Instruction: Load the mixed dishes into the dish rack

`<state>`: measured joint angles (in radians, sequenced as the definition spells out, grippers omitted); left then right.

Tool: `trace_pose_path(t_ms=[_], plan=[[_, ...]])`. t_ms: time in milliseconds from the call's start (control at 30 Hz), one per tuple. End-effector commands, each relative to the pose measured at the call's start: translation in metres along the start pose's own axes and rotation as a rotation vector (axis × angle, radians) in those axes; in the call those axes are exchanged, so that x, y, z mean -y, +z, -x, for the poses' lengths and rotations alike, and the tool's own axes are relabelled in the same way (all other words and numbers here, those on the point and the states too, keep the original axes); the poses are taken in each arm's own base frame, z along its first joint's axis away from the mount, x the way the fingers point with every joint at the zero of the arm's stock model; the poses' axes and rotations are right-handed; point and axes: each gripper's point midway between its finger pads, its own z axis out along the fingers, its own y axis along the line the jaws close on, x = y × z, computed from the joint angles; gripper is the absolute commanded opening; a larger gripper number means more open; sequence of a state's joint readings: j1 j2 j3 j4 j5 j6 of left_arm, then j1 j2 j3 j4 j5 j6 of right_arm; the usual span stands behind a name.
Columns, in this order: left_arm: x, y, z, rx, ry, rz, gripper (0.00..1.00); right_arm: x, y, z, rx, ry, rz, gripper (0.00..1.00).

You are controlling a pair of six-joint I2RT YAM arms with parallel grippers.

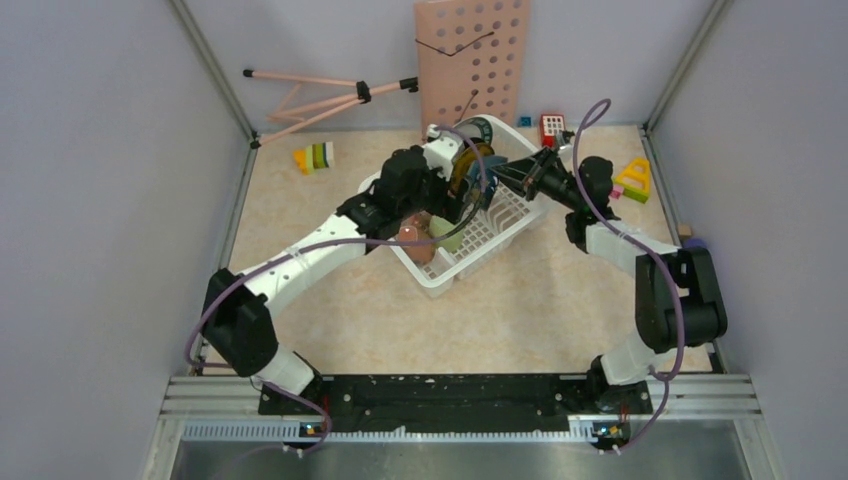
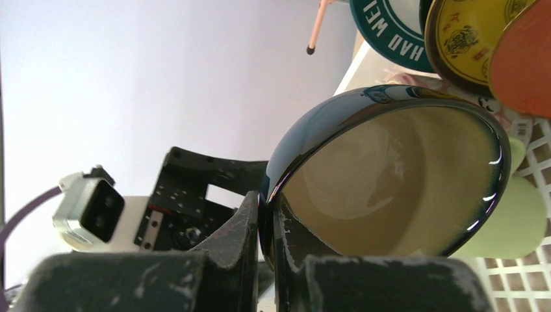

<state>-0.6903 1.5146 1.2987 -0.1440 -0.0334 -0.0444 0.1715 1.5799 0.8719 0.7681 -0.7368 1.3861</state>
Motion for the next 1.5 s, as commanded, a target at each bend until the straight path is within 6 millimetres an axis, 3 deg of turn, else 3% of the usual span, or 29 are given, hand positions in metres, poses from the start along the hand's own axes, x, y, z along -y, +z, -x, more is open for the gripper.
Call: trace_pose_path(t_ms=[0,400,633,933,1033,1133,1467], plan=[[0.026,0.001,0.037,0.116,0.064,-0.147,0.97,-0.057,-0.007,0.008,0.023,-0.061,0.175,0.00],[0.058,0.016,0.026,0.010,0.057,-0.329,0.97,-0.058,-0.008,0.004,-0.005,-0.021,0.192,0.00],[0.056,0.023,0.025,-0.018,0.059,-0.318,0.96,-0.058,-0.009,0.002,-0.014,-0.015,0.193,0.00],[0.053,0.031,0.020,-0.043,0.073,-0.300,0.71,-0.055,-0.008,0.003,-0.009,-0.009,0.184,0.00],[0.051,0.035,0.020,-0.051,0.068,-0.289,0.86,-0.053,-0.007,0.004,-0.003,-0.006,0.180,0.00],[0.055,0.035,0.021,-0.052,0.063,-0.308,0.95,-0.053,-0.007,0.004,0.000,-0.005,0.179,0.00],[0.050,0.050,0.023,-0.050,0.097,-0.189,0.97,-0.054,-0.008,0.006,0.023,0.009,0.175,0.00]])
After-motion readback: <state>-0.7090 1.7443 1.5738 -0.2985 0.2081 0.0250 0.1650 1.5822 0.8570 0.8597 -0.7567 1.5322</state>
